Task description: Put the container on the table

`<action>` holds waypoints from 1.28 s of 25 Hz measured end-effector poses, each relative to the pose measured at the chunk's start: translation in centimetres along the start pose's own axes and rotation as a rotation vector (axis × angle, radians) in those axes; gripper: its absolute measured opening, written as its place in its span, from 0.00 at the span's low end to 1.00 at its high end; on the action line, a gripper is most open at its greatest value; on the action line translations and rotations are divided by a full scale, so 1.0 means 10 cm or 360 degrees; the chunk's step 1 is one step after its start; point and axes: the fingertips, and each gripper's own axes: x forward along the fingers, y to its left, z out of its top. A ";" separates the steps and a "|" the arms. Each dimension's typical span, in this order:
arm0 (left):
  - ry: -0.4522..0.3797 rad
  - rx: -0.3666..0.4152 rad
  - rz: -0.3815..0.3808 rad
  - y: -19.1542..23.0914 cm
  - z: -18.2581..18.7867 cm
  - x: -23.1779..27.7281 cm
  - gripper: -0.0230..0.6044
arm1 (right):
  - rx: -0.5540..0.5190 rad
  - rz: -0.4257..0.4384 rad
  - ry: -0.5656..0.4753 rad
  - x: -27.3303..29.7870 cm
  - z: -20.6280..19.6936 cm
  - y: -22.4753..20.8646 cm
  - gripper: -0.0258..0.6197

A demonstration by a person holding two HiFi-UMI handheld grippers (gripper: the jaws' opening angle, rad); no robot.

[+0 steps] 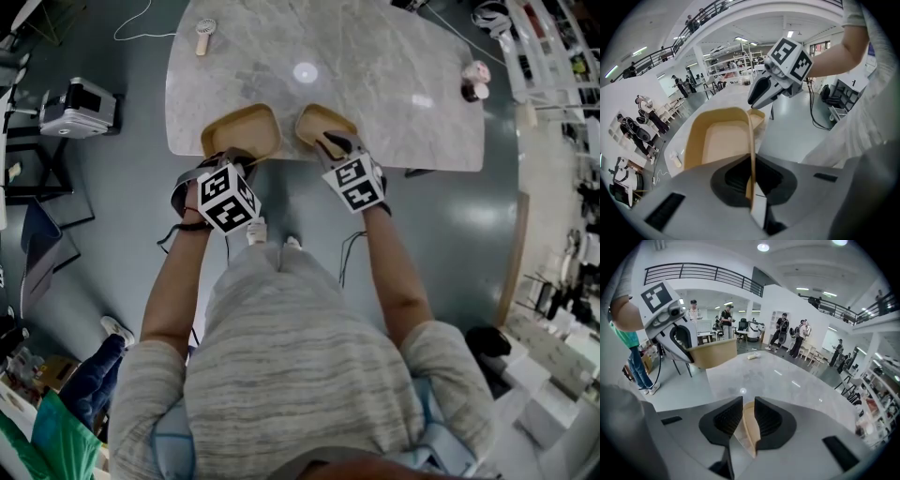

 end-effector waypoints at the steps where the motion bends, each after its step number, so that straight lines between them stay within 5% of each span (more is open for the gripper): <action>1: 0.0000 0.0002 0.0000 0.00 0.00 0.00 0.04 | 0.0022 -0.0009 -0.0038 -0.06 0.04 0.00 0.13; 18: 0.0001 0.0014 0.0024 -0.06 0.02 -0.10 0.04 | 0.0357 -0.0074 -0.0584 -0.92 0.41 0.04 0.13; 31: -0.0007 0.0030 0.0022 -0.07 0.07 -0.12 0.04 | 0.0321 -0.0038 -0.0703 -1.09 0.56 0.15 0.13; 32: -0.0008 0.0031 0.0023 -0.07 0.07 -0.12 0.04 | 0.0318 -0.0047 -0.0706 -1.09 0.56 0.15 0.06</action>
